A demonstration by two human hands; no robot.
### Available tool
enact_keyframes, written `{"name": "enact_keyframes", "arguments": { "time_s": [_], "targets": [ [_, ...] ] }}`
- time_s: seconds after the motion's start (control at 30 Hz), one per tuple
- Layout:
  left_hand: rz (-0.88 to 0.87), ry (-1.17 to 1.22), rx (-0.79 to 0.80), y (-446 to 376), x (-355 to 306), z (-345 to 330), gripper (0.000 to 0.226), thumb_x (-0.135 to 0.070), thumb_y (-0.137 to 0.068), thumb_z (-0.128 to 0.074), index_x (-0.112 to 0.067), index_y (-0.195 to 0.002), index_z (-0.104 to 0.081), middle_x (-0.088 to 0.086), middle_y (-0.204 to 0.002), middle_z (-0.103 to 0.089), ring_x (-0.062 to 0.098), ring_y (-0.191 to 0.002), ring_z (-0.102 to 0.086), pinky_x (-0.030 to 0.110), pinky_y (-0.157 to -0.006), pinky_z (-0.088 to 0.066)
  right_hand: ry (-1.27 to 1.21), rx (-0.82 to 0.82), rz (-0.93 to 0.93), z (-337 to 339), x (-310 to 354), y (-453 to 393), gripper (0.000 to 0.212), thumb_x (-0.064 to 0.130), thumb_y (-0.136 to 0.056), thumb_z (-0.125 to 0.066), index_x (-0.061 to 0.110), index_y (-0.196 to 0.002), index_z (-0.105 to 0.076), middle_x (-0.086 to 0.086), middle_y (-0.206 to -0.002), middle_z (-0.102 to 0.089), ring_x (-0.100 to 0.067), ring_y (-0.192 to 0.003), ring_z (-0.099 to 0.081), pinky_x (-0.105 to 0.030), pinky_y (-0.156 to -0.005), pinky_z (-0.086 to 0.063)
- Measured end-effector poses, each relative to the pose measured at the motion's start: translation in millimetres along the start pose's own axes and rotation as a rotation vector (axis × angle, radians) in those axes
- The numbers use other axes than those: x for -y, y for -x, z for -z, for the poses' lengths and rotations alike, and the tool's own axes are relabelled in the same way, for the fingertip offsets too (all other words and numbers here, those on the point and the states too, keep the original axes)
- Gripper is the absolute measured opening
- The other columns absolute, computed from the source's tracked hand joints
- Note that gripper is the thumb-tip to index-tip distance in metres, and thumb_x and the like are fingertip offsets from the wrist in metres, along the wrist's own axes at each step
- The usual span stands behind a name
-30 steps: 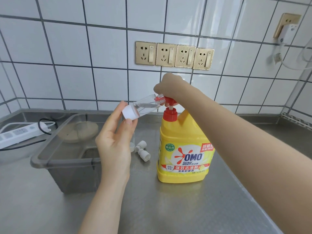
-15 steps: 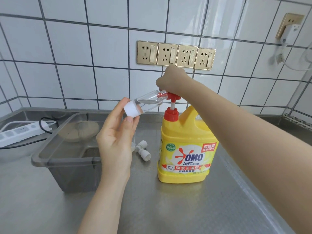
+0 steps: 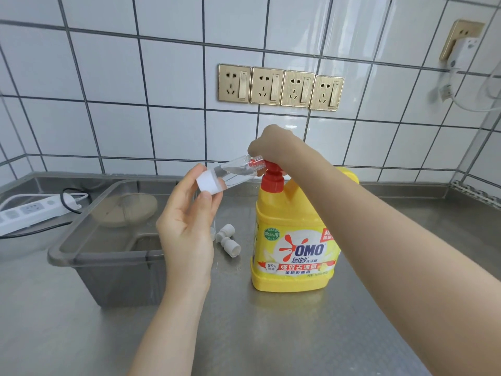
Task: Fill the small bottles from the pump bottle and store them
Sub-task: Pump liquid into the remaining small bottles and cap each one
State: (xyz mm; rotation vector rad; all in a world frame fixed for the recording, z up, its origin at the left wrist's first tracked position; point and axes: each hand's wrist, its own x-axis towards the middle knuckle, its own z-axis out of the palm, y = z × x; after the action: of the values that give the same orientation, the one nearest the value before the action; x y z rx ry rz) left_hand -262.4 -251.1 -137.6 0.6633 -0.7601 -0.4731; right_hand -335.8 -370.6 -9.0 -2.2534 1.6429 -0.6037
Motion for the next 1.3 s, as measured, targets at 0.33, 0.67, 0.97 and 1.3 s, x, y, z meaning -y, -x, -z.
{"name": "enact_keyframes", "arguments": {
  "time_s": [0.33, 0.67, 0.97, 1.3],
  "targets": [
    [-0.011, 0.024, 0.023, -3, -4, 0, 0.035, 0.001, -0.099, -0.048, -0.012, -0.13, -0.057, 0.005, -0.133, -0.062, 0.015, -0.125, -0.059, 0.032, -0.101, -0.049, 0.004, -0.017, 0.08, 12, 6, 3, 0.025, 0.008, -0.088, -0.044, 0.008, -0.063, -0.04, -0.002, -0.044, -0.047, -0.014, -0.03, -0.044, -0.017, -0.041, -0.032],
    [-0.021, 0.064, 0.076, -6, -7, 0, 0.038, -0.001, -0.098, -0.049, -0.012, -0.134, -0.055, -0.002, -0.134, -0.063, 0.016, -0.128, -0.056, 0.032, -0.102, -0.048, 0.048, -0.166, 0.177, 23, 6, -8, 0.024, 0.01, -0.082, -0.05, 0.011, -0.061, -0.038, -0.003, -0.057, -0.042, -0.018, -0.048, -0.035, -0.021, -0.046, -0.028],
    [-0.009, 0.047, 0.029, -2, -8, -1, 0.034, 0.002, -0.098, -0.05, -0.011, -0.127, -0.06, 0.007, -0.13, -0.065, 0.017, -0.122, -0.061, 0.03, -0.098, -0.051, 0.044, -0.137, 0.13, 12, 7, -6, 0.024, 0.01, -0.085, -0.047, 0.011, -0.064, -0.034, -0.004, -0.065, -0.041, -0.018, -0.052, -0.038, -0.023, -0.047, -0.028],
    [0.008, -0.001, -0.036, 3, -5, -1, 0.029, 0.001, -0.095, -0.055, -0.008, -0.121, -0.063, 0.006, -0.12, -0.071, 0.018, -0.111, -0.068, 0.031, -0.097, -0.053, -0.017, -0.08, 0.049, 0, -2, -1, 0.025, 0.008, -0.085, -0.047, 0.01, -0.063, -0.037, -0.004, -0.063, -0.042, -0.018, -0.049, -0.037, -0.022, -0.047, -0.027]
  ]
}}
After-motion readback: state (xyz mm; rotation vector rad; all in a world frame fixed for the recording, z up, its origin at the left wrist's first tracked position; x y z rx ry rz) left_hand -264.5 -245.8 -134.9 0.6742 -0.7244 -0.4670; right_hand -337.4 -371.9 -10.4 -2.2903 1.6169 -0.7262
